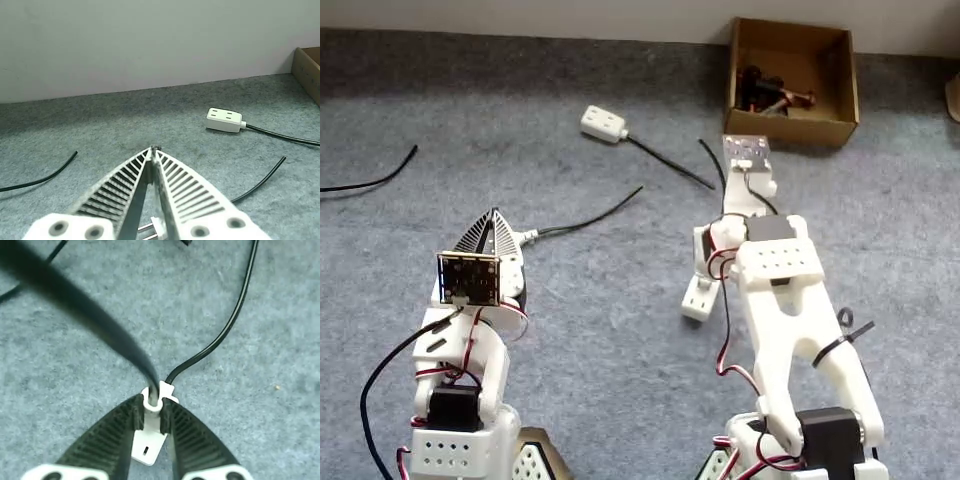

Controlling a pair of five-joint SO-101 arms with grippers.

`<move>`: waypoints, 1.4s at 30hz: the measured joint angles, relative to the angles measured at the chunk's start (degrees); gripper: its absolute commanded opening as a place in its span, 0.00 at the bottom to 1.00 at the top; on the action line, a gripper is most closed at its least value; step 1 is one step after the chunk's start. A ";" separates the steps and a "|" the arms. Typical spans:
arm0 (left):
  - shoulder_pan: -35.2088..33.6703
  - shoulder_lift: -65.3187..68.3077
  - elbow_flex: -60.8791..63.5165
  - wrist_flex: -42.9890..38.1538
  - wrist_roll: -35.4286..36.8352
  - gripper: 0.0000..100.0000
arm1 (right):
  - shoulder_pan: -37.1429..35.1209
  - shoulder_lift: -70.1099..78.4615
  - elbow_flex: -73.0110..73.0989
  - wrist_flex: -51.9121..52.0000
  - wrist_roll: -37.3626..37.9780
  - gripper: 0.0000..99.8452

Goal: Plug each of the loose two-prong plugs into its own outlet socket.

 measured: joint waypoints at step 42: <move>0.00 0.00 0.00 0.00 0.00 0.01 | 0.00 -29.98 31.03 -17.76 0.53 0.01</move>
